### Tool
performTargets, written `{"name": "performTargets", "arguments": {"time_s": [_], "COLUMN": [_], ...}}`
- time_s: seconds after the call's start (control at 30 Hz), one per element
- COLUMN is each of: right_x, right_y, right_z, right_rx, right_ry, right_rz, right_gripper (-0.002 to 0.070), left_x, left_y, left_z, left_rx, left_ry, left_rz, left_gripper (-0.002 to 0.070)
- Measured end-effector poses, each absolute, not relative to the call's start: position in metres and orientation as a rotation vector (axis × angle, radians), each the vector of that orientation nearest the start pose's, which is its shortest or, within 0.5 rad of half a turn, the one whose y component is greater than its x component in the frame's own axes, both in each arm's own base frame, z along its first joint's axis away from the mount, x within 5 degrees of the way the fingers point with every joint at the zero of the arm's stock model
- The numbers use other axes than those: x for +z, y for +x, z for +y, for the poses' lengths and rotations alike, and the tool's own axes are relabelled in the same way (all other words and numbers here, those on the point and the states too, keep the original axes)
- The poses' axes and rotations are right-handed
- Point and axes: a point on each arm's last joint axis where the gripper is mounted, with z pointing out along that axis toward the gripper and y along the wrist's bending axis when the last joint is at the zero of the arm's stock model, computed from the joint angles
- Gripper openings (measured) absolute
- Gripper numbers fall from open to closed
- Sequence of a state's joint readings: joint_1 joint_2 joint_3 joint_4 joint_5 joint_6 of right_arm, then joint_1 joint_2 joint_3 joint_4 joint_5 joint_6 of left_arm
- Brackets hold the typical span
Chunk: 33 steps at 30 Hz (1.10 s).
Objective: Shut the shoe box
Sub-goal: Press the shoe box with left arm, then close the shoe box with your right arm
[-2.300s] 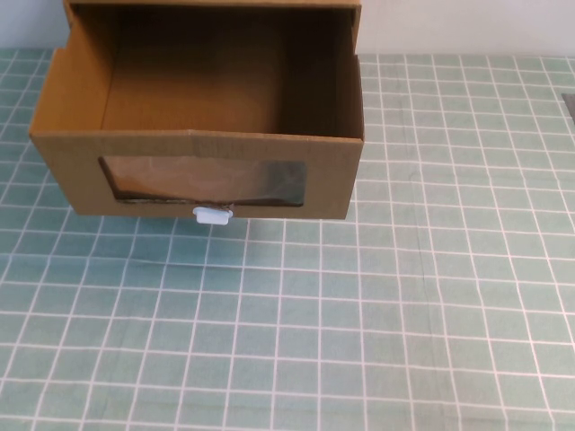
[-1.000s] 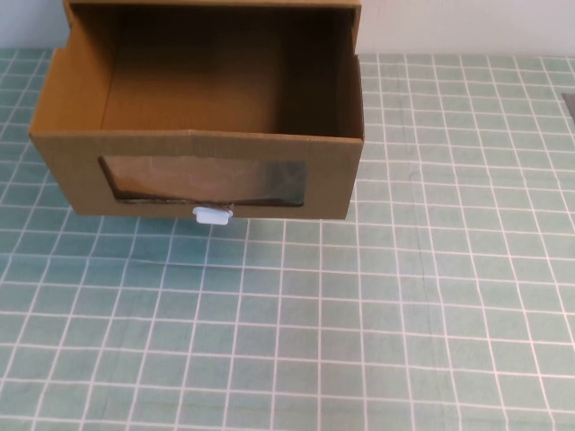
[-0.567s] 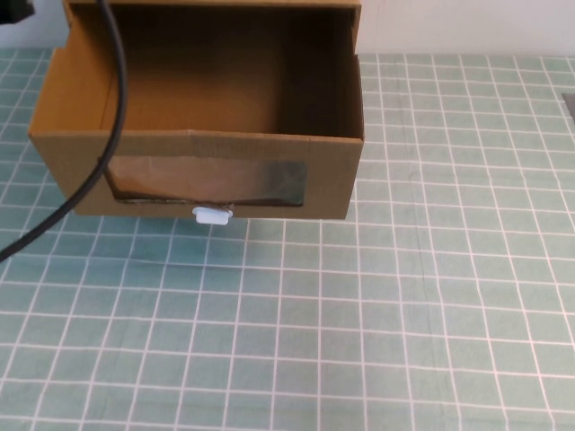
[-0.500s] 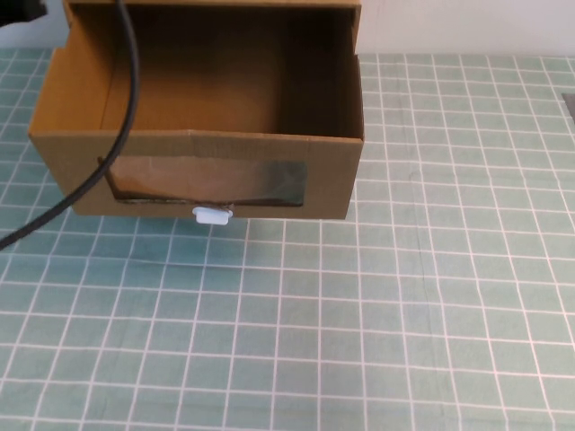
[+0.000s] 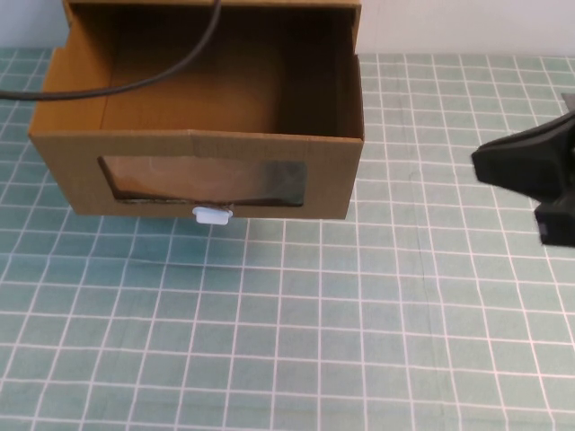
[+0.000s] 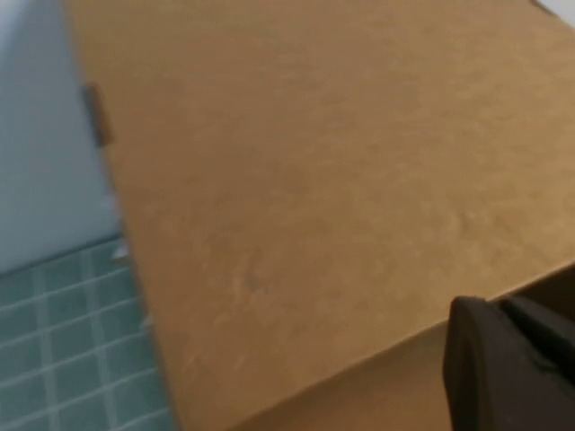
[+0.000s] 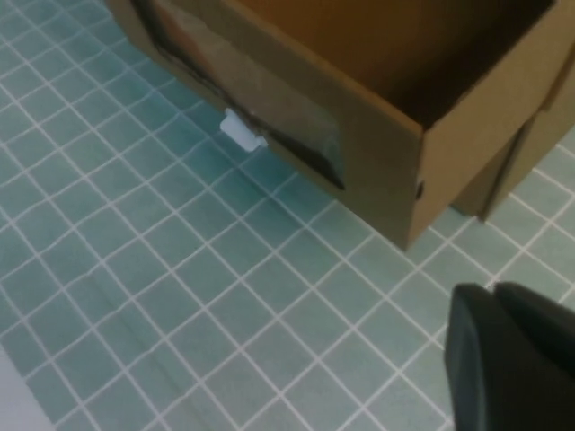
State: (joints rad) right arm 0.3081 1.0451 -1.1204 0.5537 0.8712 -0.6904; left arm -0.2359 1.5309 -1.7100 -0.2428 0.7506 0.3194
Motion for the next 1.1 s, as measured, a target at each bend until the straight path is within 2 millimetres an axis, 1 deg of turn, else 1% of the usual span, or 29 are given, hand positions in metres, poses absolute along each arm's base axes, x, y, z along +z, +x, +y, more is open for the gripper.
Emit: {"name": "performTargets", "arguments": {"time_s": [0.1,0.2,0.3,0.47,0.53,0.67,0.73,0.8,0.87,0.93,1.0,1.1], "right_x": [0.395,0.39,0.388,0.39,0.395,0.402,0.403,0.404,0.405,0.403,0.398,0.388], "right_y": [0.184,0.188,0.188,0.184,0.184,0.191,0.193,0.195,0.195,0.189,0.181,0.175], "right_z": [0.104,0.109,0.114,0.131,0.139,0.166,0.182,0.2,0.218,0.239,0.257,0.276], "right_rx": [0.434,0.37,0.293,0.125,0.067,-0.076,-0.188,-0.34,-0.403,-0.358,-0.261,-0.159], "right_ry": [-0.933,-0.936,-0.937,-1.08,-1.124,-1.173,-1.191,-1.188,-1.183,-1.203,-1.235,-1.278], "right_rz": [1.997,2.027,2.033,1.909,1.851,1.809,1.799,1.767,1.717,1.672,1.649,1.638], "right_gripper": [-0.0013,-0.0013,-0.0013,-0.0013,-0.0012,-0.0013,-0.0013,-0.0013,-0.0013,-0.0013,-0.0013,-0.0013], "left_x": [0.449,0.44,0.426,0.408,0.402,0.398,0.398,0.398,0.398,0.399,0.399,0.399], "left_y": [0.347,0.365,0.382,0.397,0.402,0.405,0.405,0.405,0.405,0.405,0.404,0.404], "left_z": [-0.106,-0.116,-0.123,-0.127,-0.128,-0.13,-0.13,-0.13,-0.13,-0.13,-0.13,-0.131], "left_rx": [-0.281,-0.344,-0.39,-0.412,-0.413,-0.43,-0.43,-0.431,-0.432,-0.433,-0.434,-0.455], "left_ry": [0.589,0.622,0.625,0.626,0.624,0.618,0.618,0.619,0.62,0.623,0.622,0.615], "left_rz": [1.977,1.978,2.001,2.038,2.051,2.059,2.059,2.06,2.06,2.061,2.062,2.07], "left_gripper": [-0.0005,-0.0005,-0.0005,-0.0005,-0.0005,-0.0005,-0.0005,-0.0005,-0.0005,-0.0005,-0.0005,-0.0005]}}
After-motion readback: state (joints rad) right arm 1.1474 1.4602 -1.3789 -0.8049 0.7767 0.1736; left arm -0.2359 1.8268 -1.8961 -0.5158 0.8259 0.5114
